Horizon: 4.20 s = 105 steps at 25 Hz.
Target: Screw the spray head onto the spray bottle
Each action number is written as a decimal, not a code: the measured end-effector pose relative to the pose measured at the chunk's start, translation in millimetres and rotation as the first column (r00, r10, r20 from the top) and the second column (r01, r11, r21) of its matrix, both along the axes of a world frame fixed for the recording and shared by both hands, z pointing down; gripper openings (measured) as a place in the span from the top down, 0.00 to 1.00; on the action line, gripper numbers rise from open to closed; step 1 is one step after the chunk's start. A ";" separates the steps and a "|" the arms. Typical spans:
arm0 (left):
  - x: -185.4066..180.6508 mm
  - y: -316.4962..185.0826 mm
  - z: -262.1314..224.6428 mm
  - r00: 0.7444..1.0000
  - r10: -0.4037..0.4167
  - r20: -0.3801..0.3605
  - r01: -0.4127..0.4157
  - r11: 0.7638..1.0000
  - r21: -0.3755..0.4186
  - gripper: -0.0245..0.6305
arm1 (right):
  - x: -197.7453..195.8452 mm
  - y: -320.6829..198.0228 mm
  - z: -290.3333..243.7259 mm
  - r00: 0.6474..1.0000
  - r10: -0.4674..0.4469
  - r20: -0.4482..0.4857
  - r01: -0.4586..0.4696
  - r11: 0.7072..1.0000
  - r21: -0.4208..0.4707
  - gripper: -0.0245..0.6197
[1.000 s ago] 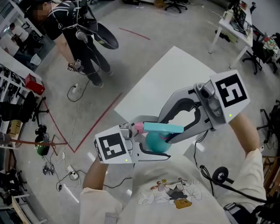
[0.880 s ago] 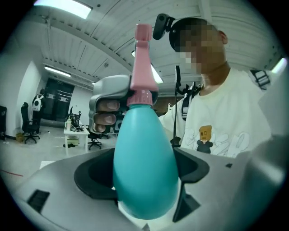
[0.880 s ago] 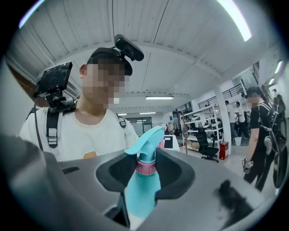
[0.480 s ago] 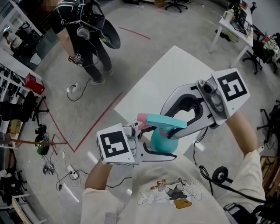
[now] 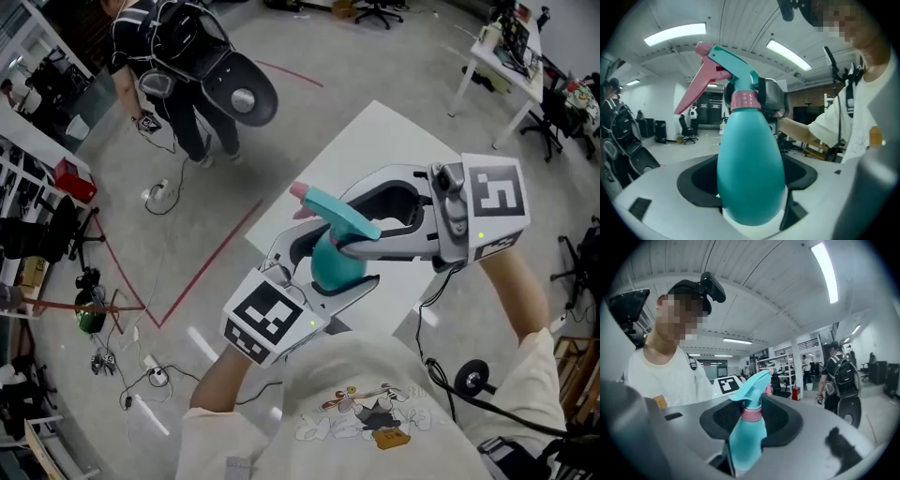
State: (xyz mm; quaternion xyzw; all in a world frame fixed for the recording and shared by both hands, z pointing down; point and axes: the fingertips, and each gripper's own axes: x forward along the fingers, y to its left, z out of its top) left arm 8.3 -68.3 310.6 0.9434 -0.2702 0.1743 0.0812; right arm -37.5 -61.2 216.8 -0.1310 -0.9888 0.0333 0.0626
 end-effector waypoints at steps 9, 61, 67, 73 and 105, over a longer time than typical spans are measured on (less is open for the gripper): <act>-31.9 -46.6 -0.3 0.925 -0.372 0.079 0.353 0.916 0.190 0.35 | -14.2 -32.5 5.9 0.920 0.392 0.012 -0.391 0.917 0.075 0.76; 13.5 83.9 -20.6 0.693 0.711 -0.121 -0.710 0.702 0.057 0.35 | 13.0 64.4 -6.8 0.919 -0.385 0.082 0.393 0.911 -0.129 0.54; 19.7 83.1 -21.3 0.685 0.717 -0.126 -0.717 0.695 0.052 0.35 | 11.8 67.4 -3.0 0.920 -0.387 0.063 0.392 0.911 -0.128 0.69; 18.5 73.9 -18.6 0.731 0.665 -0.151 -0.667 0.744 0.043 0.35 | 11.2 58.0 -1.0 0.943 -0.326 0.070 0.332 0.937 -0.110 0.72; -20.1 -66.4 51.3 0.986 -0.140 0.092 0.137 0.990 0.037 0.35 | -10.9 -66.1 63.7 0.915 0.378 -0.138 -0.387 0.921 -0.042 0.76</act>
